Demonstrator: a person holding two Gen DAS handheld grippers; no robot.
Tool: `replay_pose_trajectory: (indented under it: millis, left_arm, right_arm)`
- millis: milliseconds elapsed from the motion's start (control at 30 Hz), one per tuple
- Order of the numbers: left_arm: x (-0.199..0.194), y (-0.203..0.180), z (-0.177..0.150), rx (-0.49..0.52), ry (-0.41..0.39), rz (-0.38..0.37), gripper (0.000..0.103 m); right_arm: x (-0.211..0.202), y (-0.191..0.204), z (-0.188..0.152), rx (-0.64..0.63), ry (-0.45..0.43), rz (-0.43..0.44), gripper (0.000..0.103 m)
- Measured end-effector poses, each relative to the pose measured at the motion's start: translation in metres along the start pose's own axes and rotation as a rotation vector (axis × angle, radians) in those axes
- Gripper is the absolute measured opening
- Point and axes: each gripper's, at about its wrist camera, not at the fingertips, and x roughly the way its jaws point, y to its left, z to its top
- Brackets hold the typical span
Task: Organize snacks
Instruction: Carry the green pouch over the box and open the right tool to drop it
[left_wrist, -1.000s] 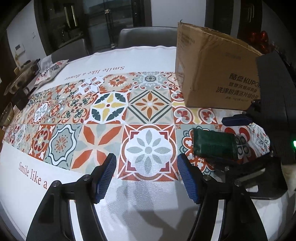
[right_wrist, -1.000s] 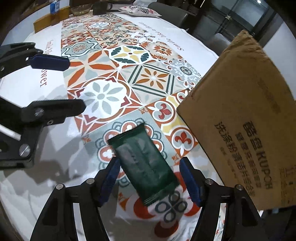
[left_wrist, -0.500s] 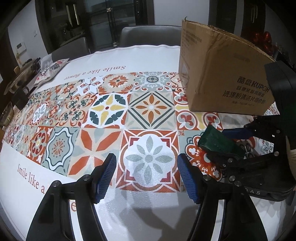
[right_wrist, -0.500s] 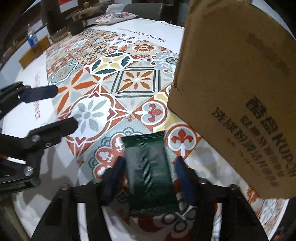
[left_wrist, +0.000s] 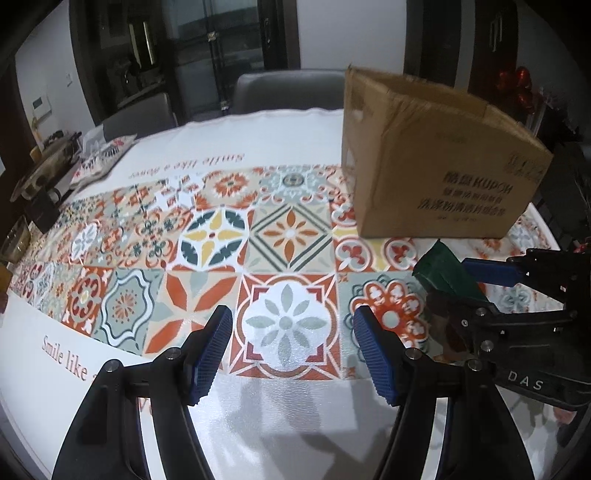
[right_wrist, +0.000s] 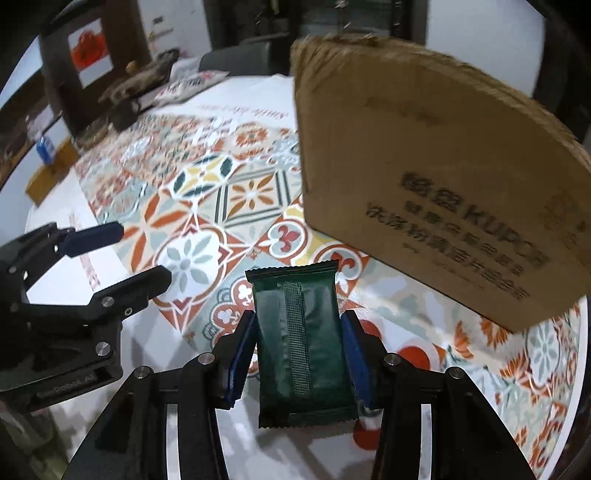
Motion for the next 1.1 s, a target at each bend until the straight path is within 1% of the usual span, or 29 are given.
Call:
replay_pose_trajectory:
  millis: [133,300,433,567,633,700,933,1100]
  left_arm:
    - [-0.022,-0.006,0.007,0.018,-0.053,-0.018,0.067]
    - [-0.044,-0.014,0.020,0.041,-0.113,-0.036,0.067]
    - [-0.060,-0.024,0.034,0.067,-0.161,-0.045,0.069]
    - [-0.070,-0.032,0.048,0.089,-0.192,-0.052,0.072]
    - [-0.074,-0.036,0.057,0.104,-0.203,-0.056,0.075]
    - [-0.076,-0.041,0.065,0.119,-0.208,-0.064,0.081]
    - [-0.085,-0.053,0.100,0.166,-0.241,-0.073,0.082]
    - [-0.087,-0.059,0.126,0.185,-0.248,-0.084,0.082]
  right_arm:
    - [-0.025,-0.005,0.000,0.076,-0.074,-0.014,0.047]
    - [-0.057,-0.013,-0.001,0.138,-0.157,-0.031,0.047]
    - [-0.081,-0.020,0.001,0.169,-0.208,-0.066,0.047]
    - [-0.101,-0.029,0.003,0.200,-0.250,-0.099,0.047]
    - [-0.110,-0.033,0.006,0.214,-0.263,-0.118,0.047]
    - [-0.118,-0.037,0.010,0.222,-0.276,-0.137,0.047]
    - [-0.142,-0.054,0.028,0.229,-0.313,-0.213,0.047]
    - [-0.151,-0.067,0.046,0.228,-0.314,-0.236,0.047]
